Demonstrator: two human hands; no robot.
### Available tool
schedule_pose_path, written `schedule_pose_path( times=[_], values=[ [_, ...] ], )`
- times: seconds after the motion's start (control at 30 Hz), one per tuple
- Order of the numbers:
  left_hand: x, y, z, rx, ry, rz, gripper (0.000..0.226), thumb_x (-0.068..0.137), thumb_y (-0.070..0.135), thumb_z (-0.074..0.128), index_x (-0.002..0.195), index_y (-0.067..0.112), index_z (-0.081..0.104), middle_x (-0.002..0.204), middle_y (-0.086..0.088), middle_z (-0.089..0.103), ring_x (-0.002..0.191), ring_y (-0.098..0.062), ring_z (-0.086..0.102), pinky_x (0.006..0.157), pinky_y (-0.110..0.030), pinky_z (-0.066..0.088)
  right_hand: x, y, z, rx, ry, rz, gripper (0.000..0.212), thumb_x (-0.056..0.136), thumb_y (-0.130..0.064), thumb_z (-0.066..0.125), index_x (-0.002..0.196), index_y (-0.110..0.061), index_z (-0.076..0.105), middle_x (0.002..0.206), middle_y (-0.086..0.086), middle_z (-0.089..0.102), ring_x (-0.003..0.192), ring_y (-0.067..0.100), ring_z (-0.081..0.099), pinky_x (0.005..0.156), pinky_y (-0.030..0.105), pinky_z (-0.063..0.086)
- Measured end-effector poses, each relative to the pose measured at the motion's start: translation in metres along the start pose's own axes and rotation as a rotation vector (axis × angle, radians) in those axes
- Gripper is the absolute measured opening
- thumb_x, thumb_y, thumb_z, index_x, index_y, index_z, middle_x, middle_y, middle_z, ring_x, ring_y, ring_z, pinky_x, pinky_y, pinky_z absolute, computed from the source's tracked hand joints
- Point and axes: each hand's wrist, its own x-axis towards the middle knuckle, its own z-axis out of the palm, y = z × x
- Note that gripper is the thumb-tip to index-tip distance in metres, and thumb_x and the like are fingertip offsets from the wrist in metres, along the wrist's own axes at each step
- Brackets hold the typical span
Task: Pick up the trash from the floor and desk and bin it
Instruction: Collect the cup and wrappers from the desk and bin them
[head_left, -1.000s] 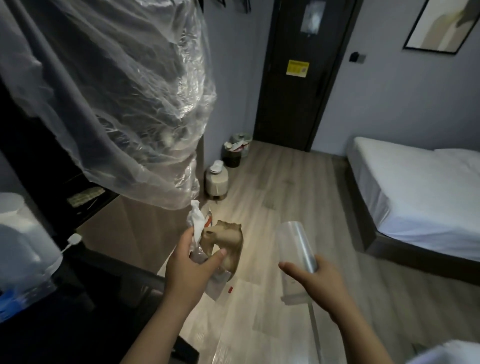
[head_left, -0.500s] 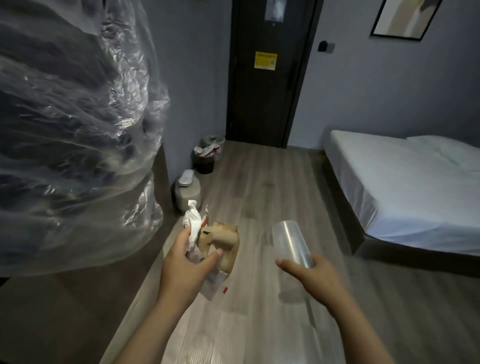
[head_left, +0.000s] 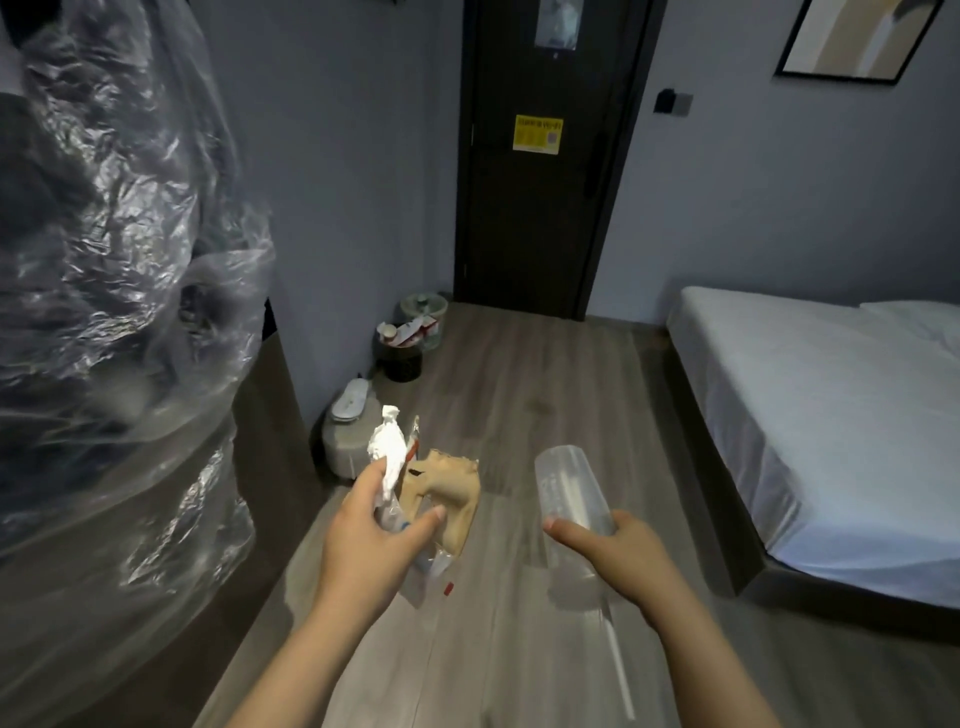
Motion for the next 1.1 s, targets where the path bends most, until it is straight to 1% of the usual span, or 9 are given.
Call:
schedule_pose_path(
  times=[0.13,0.27,0.4,0.43,0.57,0.67,0.83,0.97,1.1],
  values=[
    [0.074,-0.006,0.028,-0.012,-0.006,-0.017,0.079,0.073,0.031,0.080,0.141,0.021,0.041,0.139,0.003,0.050,0.126,-0.016,0.047,0.105,-0.037,0.042,0.082,-0.020,-0.004,-0.039,-0.016,0.022,0.064,0.065,-0.058,0.077,0.110,-0.014,0.062,0.096,0.003,0.068,0.081,0.017,0.068,0.074,0.034,0.057],
    [0.162,-0.010,0.051,-0.028,0.014,-0.024,0.075,0.075,0.025,0.079,0.140,0.020,0.042,0.134,0.004,0.052,0.123,-0.015,0.048,0.098,-0.030,0.041,0.164,-0.059,-0.003,-0.061,-0.018,0.033,0.063,0.068,-0.058,0.075,0.110,-0.014,0.057,0.098,0.002,0.064,0.085,0.016,0.064,0.076,0.033,0.054],
    [0.258,-0.006,0.063,-0.022,0.017,-0.044,0.060,0.075,0.025,0.078,0.128,0.027,0.050,0.115,0.018,0.056,0.112,-0.010,0.052,0.087,-0.026,0.040,0.248,-0.113,-0.002,-0.075,-0.017,0.035,0.062,0.067,-0.059,0.075,0.107,-0.015,0.058,0.096,0.002,0.065,0.083,0.017,0.065,0.081,0.038,0.056],
    [0.281,-0.005,0.066,-0.014,0.012,-0.044,0.054,0.074,0.026,0.078,0.121,0.030,0.051,0.110,0.020,0.057,0.108,-0.009,0.053,0.084,-0.025,0.040,0.268,-0.125,-0.002,-0.061,-0.007,0.033,0.060,0.068,-0.058,0.075,0.105,-0.015,0.059,0.095,0.003,0.066,0.082,0.018,0.066,0.080,0.038,0.056],
    [0.370,-0.006,0.085,0.021,-0.001,-0.043,0.067,0.073,0.032,0.078,0.133,0.027,0.048,0.122,0.011,0.058,0.112,-0.010,0.054,0.089,-0.028,0.042,0.344,-0.164,0.001,-0.014,-0.007,0.031,0.048,0.072,-0.051,0.077,0.100,-0.016,0.059,0.093,0.004,0.068,0.079,0.017,0.068,0.067,0.030,0.055],
    [0.420,-0.004,0.104,0.019,-0.008,-0.069,0.064,0.074,0.028,0.078,0.131,0.028,0.049,0.116,0.015,0.059,0.105,-0.006,0.054,0.084,-0.025,0.041,0.400,-0.176,0.003,-0.009,-0.035,0.055,0.053,0.069,-0.050,0.078,0.106,-0.015,0.064,0.092,0.004,0.071,0.078,0.017,0.070,0.066,0.029,0.056],
    [0.515,-0.013,0.138,0.007,0.014,-0.088,0.058,0.072,0.020,0.079,0.125,0.026,0.055,0.108,0.015,0.065,0.102,-0.007,0.060,0.082,-0.022,0.044,0.504,-0.207,0.000,-0.016,-0.080,0.031,0.032,0.078,-0.038,0.075,0.099,-0.018,0.060,0.089,0.003,0.069,0.077,0.015,0.068,0.058,0.022,0.050],
    [0.593,-0.011,0.169,-0.010,0.061,-0.116,0.051,0.073,0.020,0.078,0.117,0.032,0.057,0.099,0.015,0.068,0.095,-0.004,0.062,0.076,-0.022,0.044,0.599,-0.241,-0.004,-0.053,-0.084,-0.001,0.044,0.074,-0.039,0.076,0.105,-0.014,0.059,0.097,0.006,0.069,0.085,0.021,0.068,0.078,0.035,0.056],
    [0.665,0.003,0.197,-0.025,0.100,-0.148,0.040,0.075,0.017,0.077,0.098,0.043,0.057,0.085,0.024,0.068,0.076,0.007,0.061,0.067,-0.019,0.042,0.687,-0.282,-0.017,-0.129,-0.142,-0.048,0.052,0.073,-0.044,0.073,0.111,-0.015,0.054,0.101,0.003,0.065,0.089,0.020,0.066,0.083,0.039,0.055]
  ],
)
